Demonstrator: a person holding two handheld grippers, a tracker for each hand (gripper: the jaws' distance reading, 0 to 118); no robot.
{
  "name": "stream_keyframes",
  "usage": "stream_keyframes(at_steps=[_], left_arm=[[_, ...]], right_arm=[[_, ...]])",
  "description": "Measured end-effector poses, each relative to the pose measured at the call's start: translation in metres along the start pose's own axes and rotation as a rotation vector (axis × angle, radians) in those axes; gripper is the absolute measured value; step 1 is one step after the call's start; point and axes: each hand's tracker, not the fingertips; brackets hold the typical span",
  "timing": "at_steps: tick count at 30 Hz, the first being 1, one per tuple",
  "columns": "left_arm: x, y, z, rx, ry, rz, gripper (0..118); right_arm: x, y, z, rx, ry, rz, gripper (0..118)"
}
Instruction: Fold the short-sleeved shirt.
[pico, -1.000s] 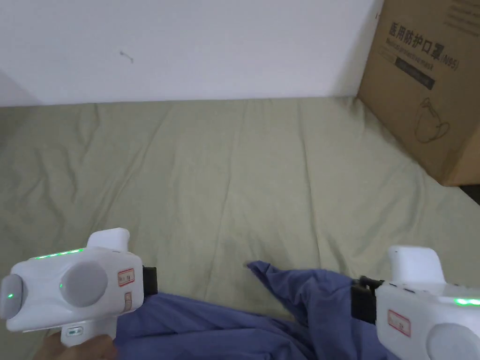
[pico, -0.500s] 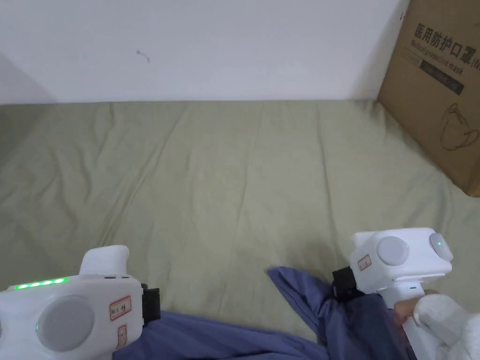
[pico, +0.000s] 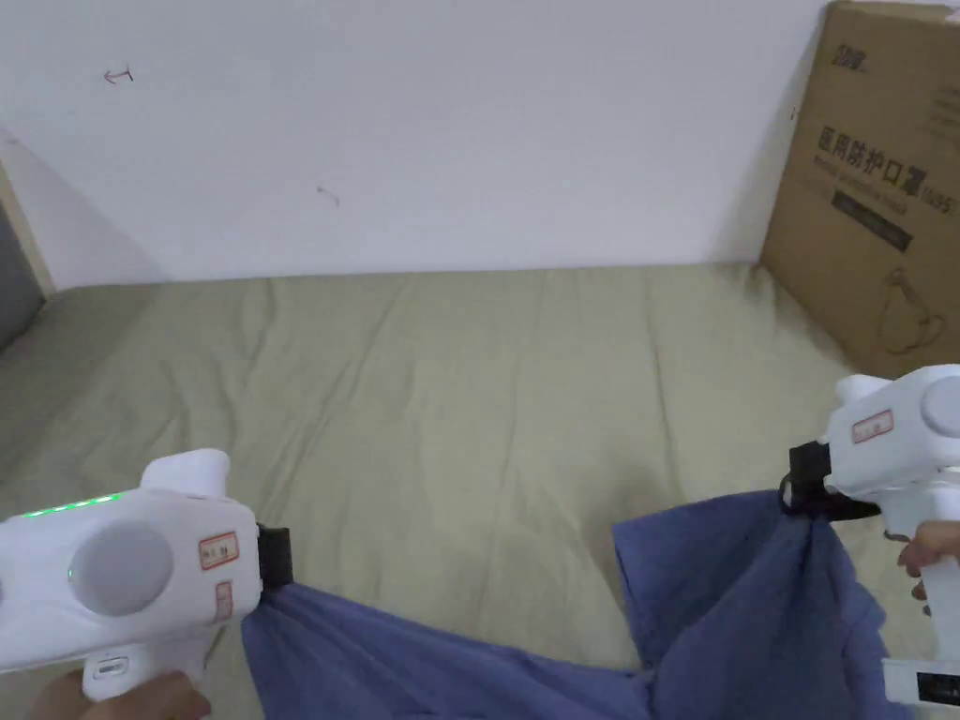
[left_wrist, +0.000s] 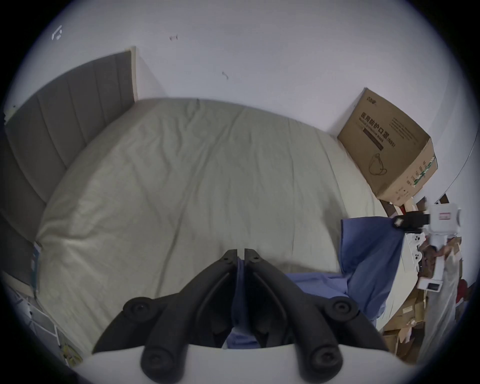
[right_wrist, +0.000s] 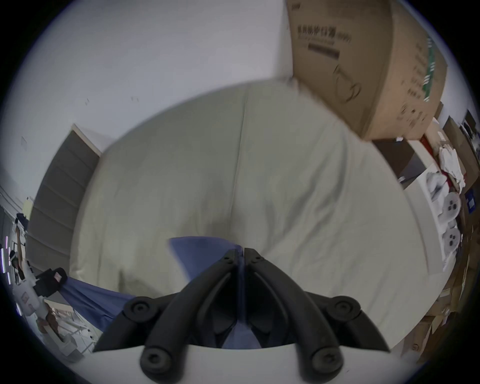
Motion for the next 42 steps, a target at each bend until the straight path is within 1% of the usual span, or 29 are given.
stream_keyframes(at_steps=[2, 4, 6, 7, 8, 10, 12, 13, 15, 17, 18, 20, 23, 26, 31, 37, 40, 42], left_arm=[[-0.002, 0.015, 0.017, 0.035, 0.007, -0.013, 3], [-0.005, 0.032, 0.032, 0.081, 0.025, -0.021, 3], [-0.007, 0.052, 0.049, 0.117, 0.048, -0.04, 3], [-0.009, 0.062, 0.055, 0.137, 0.069, -0.047, 3], [-0.011, 0.071, 0.06, 0.154, 0.081, -0.053, 3], [-0.015, 0.091, 0.074, 0.192, 0.115, -0.036, 3], [-0.021, 0.112, 0.084, 0.221, 0.104, -0.014, 3], [-0.023, 0.123, 0.09, 0.233, 0.096, -0.013, 3], [-0.025, 0.144, 0.099, 0.253, 0.096, -0.008, 3], [-0.024, 0.166, 0.104, 0.298, 0.121, -0.039, 3], [-0.024, 0.179, 0.105, 0.307, 0.155, -0.048, 3], [-0.024, 0.202, 0.108, 0.308, 0.159, -0.04, 3], [-0.023, 0.24, 0.115, 0.339, 0.17, -0.052, 3], [-0.021, 0.276, 0.126, 0.39, 0.191, -0.081, 3], [-0.027, 0.327, 0.142, 0.438, 0.174, -0.061, 3], [-0.019, 0.341, 0.159, 0.464, 0.192, -0.063, 3], [-0.016, 0.341, 0.157, 0.486, 0.2, -0.079, 3], [-0.018, 0.339, 0.147, 0.477, 0.19, -0.081, 3]], right_arm=[[0.002, 0.012, 0.034, 0.066, 0.0, -0.01, 3], [0.001, 0.025, 0.063, 0.119, -0.01, 0.003, 3], [-0.003, 0.038, 0.091, 0.164, -0.062, 0.03, 3], [-0.005, 0.044, 0.102, 0.189, -0.061, 0.034, 3], [-0.006, 0.05, 0.113, 0.211, -0.055, 0.03, 3], [-0.005, 0.064, 0.132, 0.245, -0.032, -0.012, 3], [-0.004, 0.083, 0.142, 0.267, -0.001, -0.046, 3], [-0.006, 0.092, 0.147, 0.27, -0.003, -0.042, 3], [-0.016, 0.111, 0.154, 0.272, 0.009, -0.047, 3], [-0.025, 0.131, 0.161, 0.288, 0.032, -0.046, 3], [-0.031, 0.142, 0.164, 0.296, 0.042, -0.051, 3], [-0.046, 0.159, 0.17, 0.307, 0.069, -0.073, 3], [-0.065, 0.192, 0.176, 0.312, 0.072, -0.075, 3], [-0.086, 0.221, 0.189, 0.342, 0.053, -0.05, 3], [-0.104, 0.264, 0.224, 0.419, 0.049, -0.03, 3], [-0.12, 0.278, 0.266, 0.506, 0.062, -0.013, 3], [-0.121, 0.277, 0.265, 0.525, 0.042, 0.013, 3], [-0.119, 0.275, 0.256, 0.517, 0.03, 0.008, 3]])
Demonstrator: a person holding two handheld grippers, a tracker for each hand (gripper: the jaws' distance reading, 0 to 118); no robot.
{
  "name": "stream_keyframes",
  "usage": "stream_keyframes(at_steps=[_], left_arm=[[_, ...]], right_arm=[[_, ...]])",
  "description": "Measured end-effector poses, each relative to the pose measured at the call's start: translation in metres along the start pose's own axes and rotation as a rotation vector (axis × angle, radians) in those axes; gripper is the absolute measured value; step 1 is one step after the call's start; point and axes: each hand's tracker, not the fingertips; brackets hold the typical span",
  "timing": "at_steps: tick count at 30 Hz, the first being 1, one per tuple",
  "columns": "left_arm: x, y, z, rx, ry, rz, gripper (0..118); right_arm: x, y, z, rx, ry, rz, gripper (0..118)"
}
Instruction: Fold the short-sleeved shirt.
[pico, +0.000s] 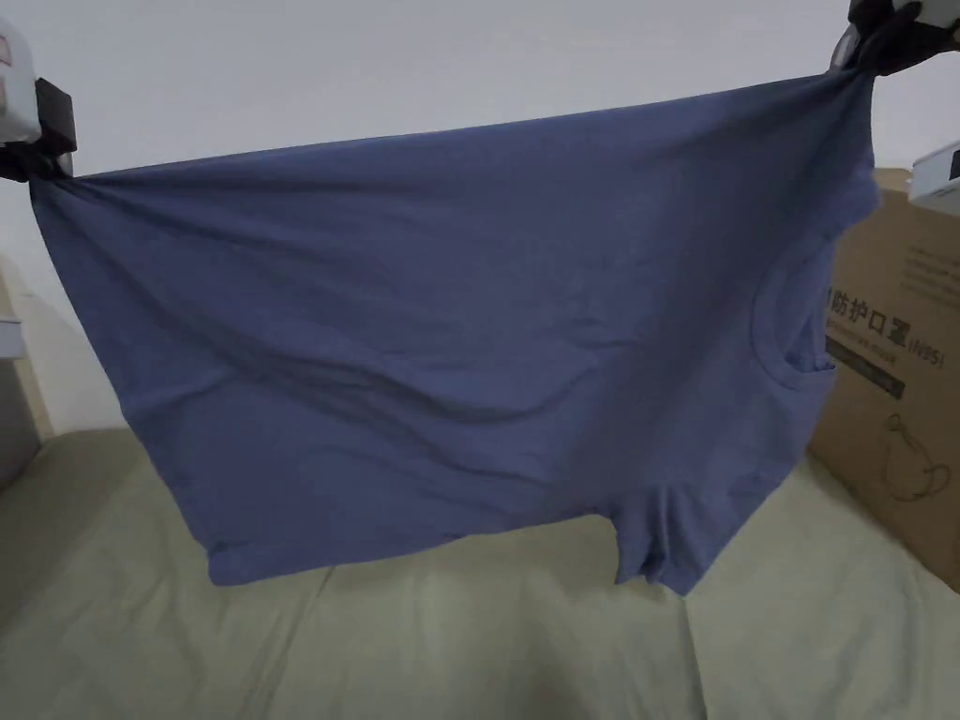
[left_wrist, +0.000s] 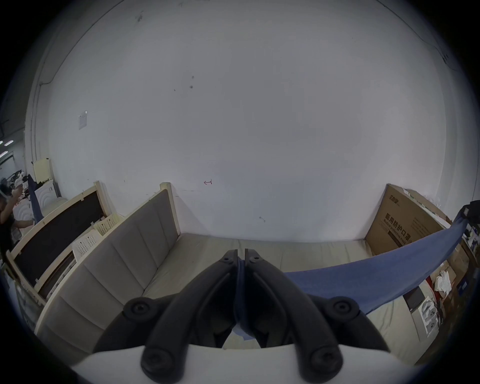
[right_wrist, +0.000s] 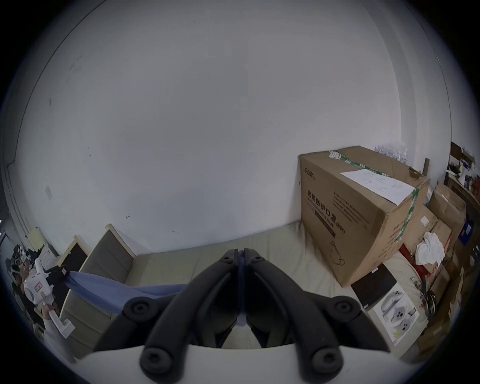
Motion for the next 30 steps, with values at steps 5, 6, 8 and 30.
stream_keyframes(at_steps=[5, 6, 8, 30], left_arm=[[0.01, -0.034, -0.042, -0.063, 0.032, -0.047, 3], [0.012, -0.045, -0.052, -0.095, 0.03, -0.056, 3], [0.019, -0.074, -0.08, -0.143, 0.03, -0.055, 3], [0.012, -0.4, -0.201, -0.614, 0.054, -0.028, 3]], right_arm=[[0.012, -0.029, -0.048, -0.074, -0.022, -0.019, 3], [0.015, -0.038, -0.061, -0.099, -0.041, -0.022, 3], [0.025, -0.061, -0.096, -0.155, -0.072, -0.043, 3], [0.141, -0.379, -0.243, -0.664, -0.175, -0.174, 3]])
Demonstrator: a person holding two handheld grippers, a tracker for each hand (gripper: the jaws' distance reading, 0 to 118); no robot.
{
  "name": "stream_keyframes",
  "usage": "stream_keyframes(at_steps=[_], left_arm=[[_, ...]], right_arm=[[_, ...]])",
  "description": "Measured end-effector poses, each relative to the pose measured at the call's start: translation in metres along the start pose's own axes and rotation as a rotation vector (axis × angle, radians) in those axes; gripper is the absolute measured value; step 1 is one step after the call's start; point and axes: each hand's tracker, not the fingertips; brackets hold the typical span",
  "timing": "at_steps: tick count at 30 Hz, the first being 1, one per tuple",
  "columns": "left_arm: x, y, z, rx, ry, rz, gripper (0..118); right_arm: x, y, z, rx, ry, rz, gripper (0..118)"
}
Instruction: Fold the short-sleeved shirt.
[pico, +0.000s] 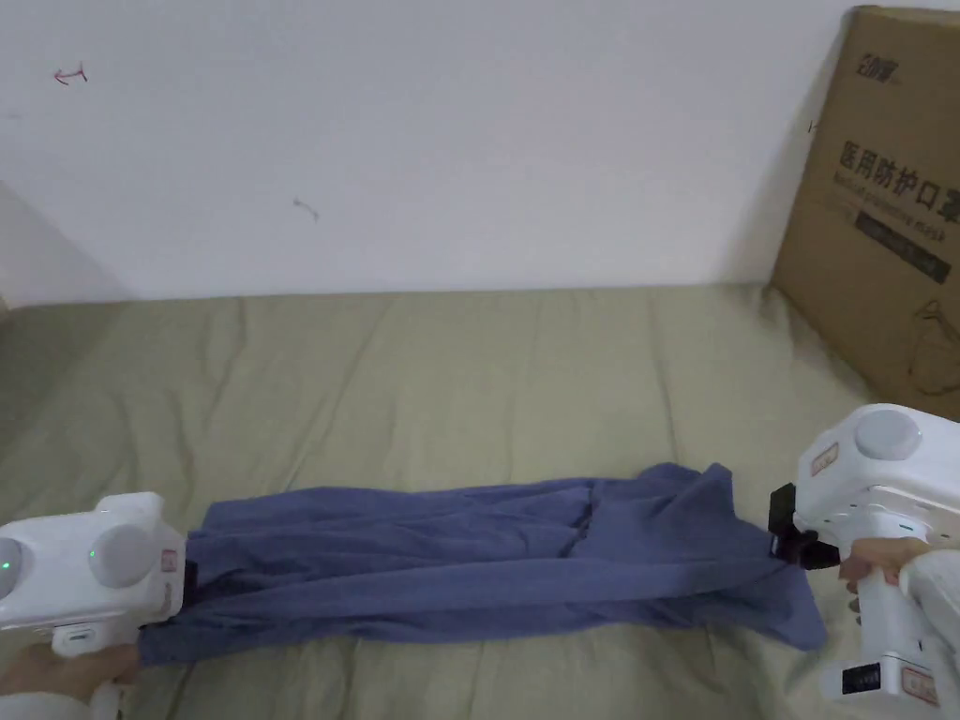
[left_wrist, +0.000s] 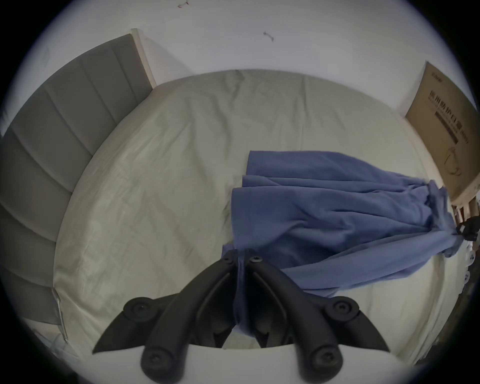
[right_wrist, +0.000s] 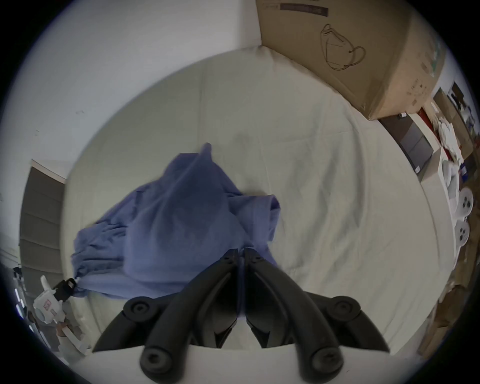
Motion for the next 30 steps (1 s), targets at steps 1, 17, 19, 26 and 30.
stream_keyframes(at_steps=[1, 17, 19, 26, 30], left_arm=[[0.002, -0.01, 0.023, 0.021, -0.01, 0.008, 3], [-0.06, -0.225, 0.21, 0.138, -0.012, -0.104, 3], [-0.065, -0.252, 0.22, 0.124, -0.013, -0.104, 3], [-0.076, -0.316, 0.22, 0.077, -0.009, -0.145, 3], [-0.083, -0.326, 0.217, 0.066, -0.036, -0.114, 4]], right_arm=[[0.001, -0.006, 0.011, 0.015, 0.03, 0.002, 3], [0.096, -0.271, 0.15, 0.049, 0.062, 0.052, 3], [0.107, -0.301, 0.151, 0.022, 0.064, 0.005, 3], [0.124, -0.356, 0.145, -0.007, 0.009, 0.056, 3], [0.123, -0.361, 0.147, 0.003, -0.001, 0.064, 3]])
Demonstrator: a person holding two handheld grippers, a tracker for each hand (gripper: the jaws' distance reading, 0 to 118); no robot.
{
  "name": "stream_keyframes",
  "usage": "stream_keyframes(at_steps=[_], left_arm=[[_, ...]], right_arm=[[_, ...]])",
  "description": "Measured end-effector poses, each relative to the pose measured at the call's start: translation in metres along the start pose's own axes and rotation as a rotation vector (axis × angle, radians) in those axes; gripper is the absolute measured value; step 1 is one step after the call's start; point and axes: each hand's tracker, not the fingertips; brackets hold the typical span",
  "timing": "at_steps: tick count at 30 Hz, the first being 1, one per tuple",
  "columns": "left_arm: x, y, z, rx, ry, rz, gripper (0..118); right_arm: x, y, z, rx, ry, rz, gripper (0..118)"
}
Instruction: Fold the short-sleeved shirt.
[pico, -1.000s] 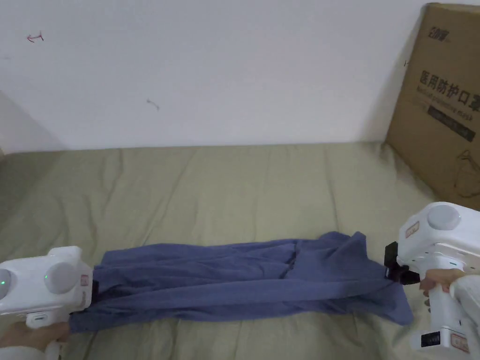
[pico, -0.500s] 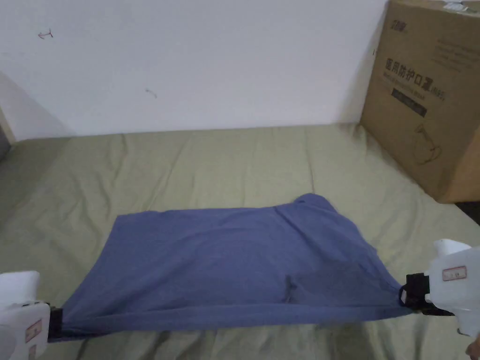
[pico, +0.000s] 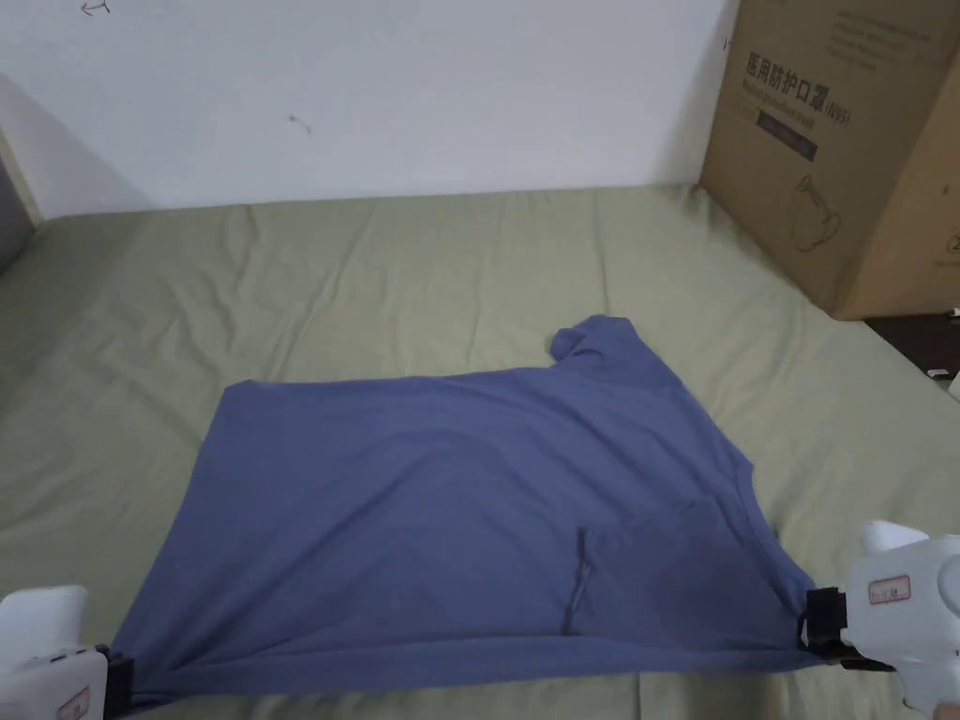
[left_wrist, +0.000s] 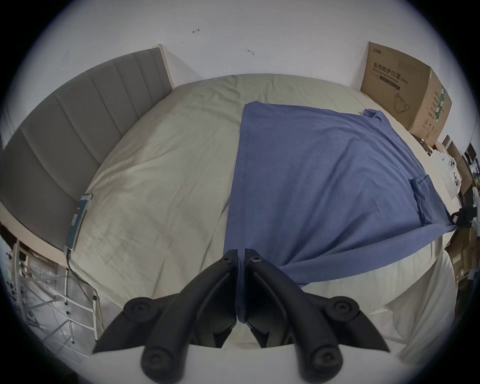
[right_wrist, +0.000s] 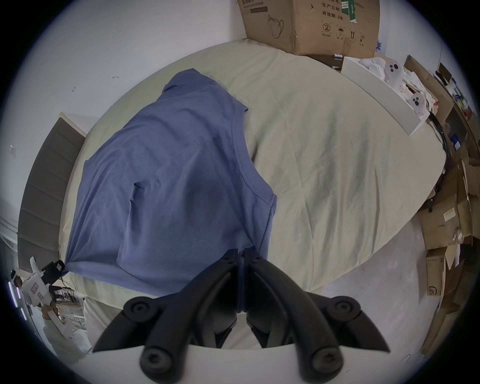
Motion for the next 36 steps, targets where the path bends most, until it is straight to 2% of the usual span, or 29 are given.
stream_keyframes(at_steps=[1, 2, 3, 4, 5, 6, 7, 8, 12, 13, 14, 15, 16, 17, 19, 24, 25, 27, 28, 29, 31, 34, 35, 36], left_arm=[[-0.001, 0.0, -0.002, -0.01, -0.005, 0.002, 9], [-0.003, 0.0, -0.003, -0.017, -0.01, 0.014, 17], [-0.004, 0.001, -0.002, -0.023, -0.019, 0.027, 17], [-0.004, 0.001, 0.0, -0.03, -0.019, 0.034, 23], [-0.005, 0.0, 0.003, -0.027, -0.011, 0.035, 39], [-0.006, -0.001, 0.006, -0.022, -0.013, 0.037, 71], [-0.005, -0.003, 0.013, -0.014, -0.024, 0.041, 105], [-0.006, -0.005, 0.021, 0.01, -0.047, 0.048, 111], [-0.007, -0.013, 0.041, 0.02, -0.058, 0.067, 98], [-0.008, -0.019, 0.047, 0.046, -0.059, 0.082, 78], [-0.007, -0.024, 0.05, 0.055, -0.06, 0.092, 52], [-0.006, -0.028, 0.052, 0.053, -0.054, 0.098, 25], [-0.005, -0.034, 0.051, 0.043, -0.049, 0.106, 3], [-0.005, -0.04, 0.05, 0.028, -0.05, 0.109, 3], [-0.004, -0.049, 0.045, 0.001, -0.063, 0.132, 1], [-0.007, -0.058, 0.039, 0.009, -0.038, 0.169, 4], [-0.007, -0.057, 0.04, 0.028, -0.03, 0.158, 22], [-0.006, -0.051, 0.037, 0.017, -0.026, 0.132, 68], [-0.005, -0.048, 0.034, 0.009, -0.035, 0.129, 83], [-0.004, -0.047, 0.029, 0.007, -0.042, 0.13, 84], [-0.004, -0.042, 0.018, 0.008, -0.068, 0.127, 82], [-0.002, -0.036, -0.007, -0.057, -0.073, 0.131, 71], [-0.001, -0.035, -0.014, -0.083, -0.081, 0.135, 57], [0.0, -0.036, -0.02, -0.112, -0.091, 0.126, 25]], right_arm=[[0.0, 0.001, 0.0, 0.018, 0.007, 0.007, 6], [-0.002, 0.002, 0.001, 0.03, 0.015, 0.015, 19], [-0.004, 0.002, 0.002, 0.037, 0.017, 0.02, 19], [-0.007, 0.001, 0.005, 0.05, 0.019, 0.025, 26], [-0.009, -0.001, 0.007, 0.061, 0.018, 0.032, 41], [-0.01, -0.003, 0.009, 0.067, 0.022, 0.04, 65], [-0.012, -0.006, 0.013, 0.077, 0.027, 0.047, 81], [-0.014, -0.009, 0.019, 0.094, 0.038, 0.046, 81], [-0.029, -0.034, 0.05, 0.23, 0.1, 0.063, 80], [-0.034, -0.042, 0.056, 0.249, 0.102, 0.062, 77], [-0.039, -0.049, 0.059, 0.234, 0.101, 0.065, 69], [-0.043, -0.056, 0.06, 0.235, 0.112, 0.074, 47], [-0.046, -0.064, 0.06, 0.244, 0.118, 0.068, 2], [-0.047, -0.069, 0.056, 0.253, 0.107, 0.034, 0], [-0.048, -0.074, 0.049, 0.171, 0.134, 0.076, 0], [-0.043, -0.079, 0.033, 0.142, 0.098, 0.055, 0], [-0.039, -0.078, 0.03, 0.136, 0.109, 0.05, 0], [-0.037, -0.076, 0.028, 0.129, 0.103, 0.049, 0], [-0.036, -0.075, 0.026, 0.125, 0.094, 0.057, 0], [-0.037, -0.075, 0.025, 0.12, 0.085, 0.061, 0], [-0.034, -0.075, 0.02, 0.107, 0.08, 0.058, 0], [-0.029, -0.077, 0.012, 0.075, 0.078, 0.038, 0], [-0.026, -0.078, 0.009, 0.066, 0.074, 0.03, 0], [-0.023, -0.078, 0.008, 0.06, 0.067, 0.021, 0]])
